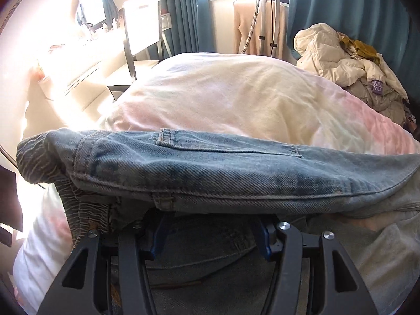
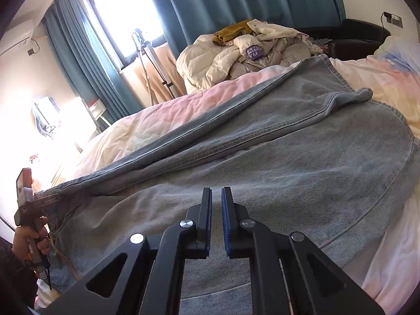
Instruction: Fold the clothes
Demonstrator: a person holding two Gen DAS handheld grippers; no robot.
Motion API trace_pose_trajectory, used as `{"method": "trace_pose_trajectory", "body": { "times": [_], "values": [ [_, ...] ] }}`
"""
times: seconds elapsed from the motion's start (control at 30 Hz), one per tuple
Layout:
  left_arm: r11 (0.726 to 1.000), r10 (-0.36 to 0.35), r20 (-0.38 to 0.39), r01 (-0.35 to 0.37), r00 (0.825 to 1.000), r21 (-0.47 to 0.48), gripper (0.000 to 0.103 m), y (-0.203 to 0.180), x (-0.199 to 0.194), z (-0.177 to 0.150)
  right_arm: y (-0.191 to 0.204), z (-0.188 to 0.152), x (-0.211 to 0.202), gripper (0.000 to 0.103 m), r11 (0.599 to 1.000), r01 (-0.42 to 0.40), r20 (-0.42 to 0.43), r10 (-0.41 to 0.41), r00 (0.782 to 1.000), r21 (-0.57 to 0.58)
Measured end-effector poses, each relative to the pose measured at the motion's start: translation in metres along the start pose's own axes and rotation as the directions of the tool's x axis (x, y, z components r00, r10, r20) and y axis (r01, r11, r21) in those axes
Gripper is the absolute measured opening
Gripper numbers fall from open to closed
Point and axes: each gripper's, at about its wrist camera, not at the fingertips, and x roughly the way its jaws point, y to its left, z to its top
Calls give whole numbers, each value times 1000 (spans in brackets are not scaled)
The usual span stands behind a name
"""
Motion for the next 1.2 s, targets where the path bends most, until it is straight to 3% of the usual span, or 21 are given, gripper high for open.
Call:
{"method": "trace_pose_trajectory", "body": {
  "times": [0.27,0.47,0.57,0.77,1.03,1.2],
  "values": [
    [998,63,35,-63,997,-20,56,-9,29,45,-3,-1,21,8,1000,4,-46,-3,999,25],
    [994,35,-47,-40,998,-100,56,2,80,88,-6,13,30,8,995,92,-2,-93,996,-27],
    [995,42,-85,-49,996,-87,56,1,108,102,-13,21,39,8,991,128,22,-127,992,-28],
    [997,37,-89,-42,995,-60,56,-4,119,105,-21,19,76,8,991,136,-40,-136,990,-16],
    [989,-146,27,146,989,-31,56,-8,45,71,-17,18,72,8,996,89,-42,-89,995,-14],
    [946,-316,94,321,944,-47,56,-11,-8,25,-16,23,50,8,997,70,-7,-70,997,-24]
  ]
}}
